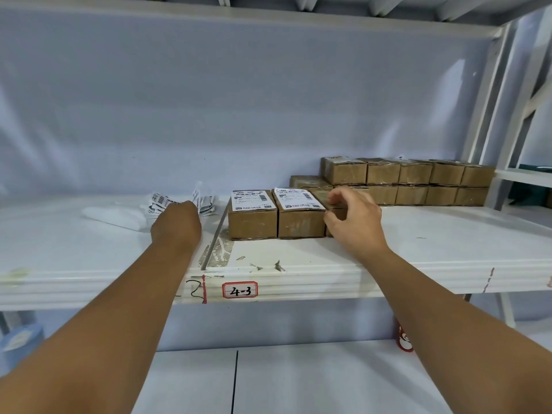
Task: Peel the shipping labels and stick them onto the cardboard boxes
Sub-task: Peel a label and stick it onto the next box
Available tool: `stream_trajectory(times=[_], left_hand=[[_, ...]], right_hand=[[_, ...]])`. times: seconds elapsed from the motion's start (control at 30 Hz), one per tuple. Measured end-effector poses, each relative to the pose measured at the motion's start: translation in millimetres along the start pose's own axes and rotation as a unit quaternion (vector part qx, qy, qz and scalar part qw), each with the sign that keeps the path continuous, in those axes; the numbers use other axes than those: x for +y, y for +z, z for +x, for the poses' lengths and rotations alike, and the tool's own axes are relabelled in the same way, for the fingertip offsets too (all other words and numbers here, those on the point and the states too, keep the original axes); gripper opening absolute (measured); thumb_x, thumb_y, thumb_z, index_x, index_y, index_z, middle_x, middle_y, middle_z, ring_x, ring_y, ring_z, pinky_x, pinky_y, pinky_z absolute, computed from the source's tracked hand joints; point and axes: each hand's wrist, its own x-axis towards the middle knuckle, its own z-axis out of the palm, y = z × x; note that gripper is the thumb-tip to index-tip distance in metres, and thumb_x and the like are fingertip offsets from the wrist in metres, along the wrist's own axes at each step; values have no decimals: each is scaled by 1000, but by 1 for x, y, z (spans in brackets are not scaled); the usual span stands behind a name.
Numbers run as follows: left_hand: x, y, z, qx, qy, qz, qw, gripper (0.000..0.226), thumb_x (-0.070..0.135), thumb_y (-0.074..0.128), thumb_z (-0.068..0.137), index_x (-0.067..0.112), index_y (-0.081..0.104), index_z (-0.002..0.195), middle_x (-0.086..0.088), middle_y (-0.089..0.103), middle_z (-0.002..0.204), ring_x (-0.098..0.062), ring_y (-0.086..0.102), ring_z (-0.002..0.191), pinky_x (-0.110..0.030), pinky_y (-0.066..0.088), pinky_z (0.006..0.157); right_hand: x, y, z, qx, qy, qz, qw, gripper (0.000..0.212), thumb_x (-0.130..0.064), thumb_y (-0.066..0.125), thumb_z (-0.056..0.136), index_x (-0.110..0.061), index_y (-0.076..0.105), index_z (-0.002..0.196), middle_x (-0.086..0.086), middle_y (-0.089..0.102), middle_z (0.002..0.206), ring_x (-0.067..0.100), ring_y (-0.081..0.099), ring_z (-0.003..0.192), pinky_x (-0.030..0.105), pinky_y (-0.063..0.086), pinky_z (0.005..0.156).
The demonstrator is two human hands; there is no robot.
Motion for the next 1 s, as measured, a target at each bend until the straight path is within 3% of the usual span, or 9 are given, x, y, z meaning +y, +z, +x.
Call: stream_trajectory(times=[0.17, 0.37, 0.47, 0.6, 0.67, 0.73, 0.8, 0.87, 1.0], left_hand=[[4, -6, 1, 112, -11, -76, 991, 13, 0, 47, 86, -2, 60, 90, -22, 60, 93, -38, 58, 88, -31, 35, 67], [10, -20, -8, 243, 98, -293, 920, 9, -5, 45, 84, -1, 53, 82, -14, 56, 83, -27, 50, 75, -35, 38, 64], [20, -24, -24, 295, 186, -291, 891, 13, -8, 48, 86, -2, 59, 91, -17, 58, 92, -24, 52, 79, -20, 33, 69], [36, -23, -50, 291, 314, -192, 883, 33, -19, 58, 71, 0, 64, 97, -17, 64, 95, -33, 63, 74, -32, 49, 57], [51, -28, -68, 296, 374, -143, 867, 29, -9, 57, 71, 6, 63, 95, -12, 64, 91, -31, 63, 68, -31, 48, 47], [67, -35, -85, 295, 418, -123, 851, 19, 8, 46, 76, 10, 59, 90, -9, 62, 82, -28, 60, 64, -28, 43, 42], [80, -40, -97, 289, 449, -137, 834, 21, 11, 42, 76, 9, 61, 84, -8, 61, 74, -28, 58, 60, -29, 41, 45], [87, -39, -104, 290, 466, -151, 822, 21, 15, 44, 82, 11, 65, 82, -3, 64, 73, -26, 59, 62, -34, 42, 63], [86, -40, -114, 212, 413, -252, 849, 29, 36, 47, 86, 15, 66, 90, 3, 67, 90, -17, 61, 84, -23, 30, 83]], right_hand=[[2, 2, 0, 0, -4, -14, 1000, 18, -20, 60, 83, -26, 59, 100, -11, 61, 102, 15, 42, 114, 31, 26, 98], [-1, 3, -1, 19, -11, -31, 999, 17, -23, 59, 84, -24, 60, 101, -9, 61, 102, 15, 43, 113, 35, 28, 99], [-4, 3, -3, 65, -34, -47, 996, 11, -23, 58, 87, -21, 62, 97, -7, 63, 94, 18, 47, 107, 31, 28, 93], [-31, -1, -15, 43, -13, 71, 996, 23, -39, 57, 91, -20, 66, 99, -6, 67, 91, 15, 59, 96, 30, 44, 86], [-56, -3, -24, -47, 59, 228, 971, 39, -50, 57, 88, -20, 64, 113, -2, 69, 102, 13, 64, 96, 33, 50, 89], [-76, -4, -31, -121, 136, 379, 907, 48, -54, 56, 87, -15, 63, 115, 6, 69, 106, 16, 68, 93, 36, 54, 86], [-88, -10, -37, -134, 212, 526, 813, 32, -40, 53, 94, -10, 63, 102, 7, 70, 86, 17, 68, 75, 30, 55, 67], [-94, -21, -41, -85, 264, 593, 756, 16, -23, 51, 97, -10, 59, 92, 6, 62, 73, 17, 62, 64, 26, 49, 57], [-91, -35, -48, -31, 304, 575, 759, 15, -7, 45, 98, -12, 58, 93, 8, 64, 79, 18, 62, 66, 28, 52, 60]])
